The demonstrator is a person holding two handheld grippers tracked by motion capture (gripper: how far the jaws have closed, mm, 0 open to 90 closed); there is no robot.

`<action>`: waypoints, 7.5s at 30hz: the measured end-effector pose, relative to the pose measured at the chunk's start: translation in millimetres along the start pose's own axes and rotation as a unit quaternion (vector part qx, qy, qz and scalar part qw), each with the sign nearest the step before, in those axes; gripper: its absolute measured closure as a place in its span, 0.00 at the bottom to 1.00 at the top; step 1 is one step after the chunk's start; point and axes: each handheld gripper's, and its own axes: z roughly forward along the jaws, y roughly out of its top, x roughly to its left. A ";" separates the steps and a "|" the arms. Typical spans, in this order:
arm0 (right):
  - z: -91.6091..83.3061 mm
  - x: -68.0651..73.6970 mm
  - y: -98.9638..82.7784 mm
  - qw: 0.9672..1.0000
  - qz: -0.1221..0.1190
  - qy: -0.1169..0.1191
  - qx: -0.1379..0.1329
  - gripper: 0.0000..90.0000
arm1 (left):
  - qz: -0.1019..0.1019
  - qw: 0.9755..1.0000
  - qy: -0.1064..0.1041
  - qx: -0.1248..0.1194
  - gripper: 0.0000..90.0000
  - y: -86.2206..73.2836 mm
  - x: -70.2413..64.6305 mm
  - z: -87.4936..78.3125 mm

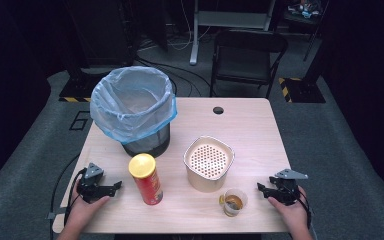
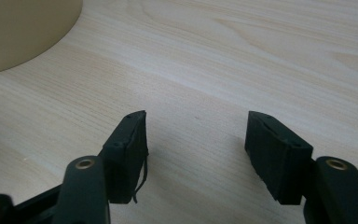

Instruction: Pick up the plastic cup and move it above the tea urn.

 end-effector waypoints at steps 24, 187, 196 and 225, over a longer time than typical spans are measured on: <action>-31.5 34.9 51.8 0.997 -0.048 0.041 -0.051 0.57 | -0.001 1.000 0.001 -0.001 0.12 0.0 -0.2 0.2; -30.7 123.5 10.3 0.981 -0.139 0.122 -0.058 0.37 | -0.003 1.000 0.003 -0.001 0.12 -0.2 -1.1 0.1; -42.3 109.8 21.3 0.982 -0.136 0.122 -0.058 0.38 | -0.003 1.000 0.003 -0.001 0.12 -0.2 -1.0 0.1; -69.8 73.3 99.8 0.975 -0.190 0.087 -0.069 0.39 | -0.003 1.000 0.003 -0.001 0.12 -0.2 -1.1 0.1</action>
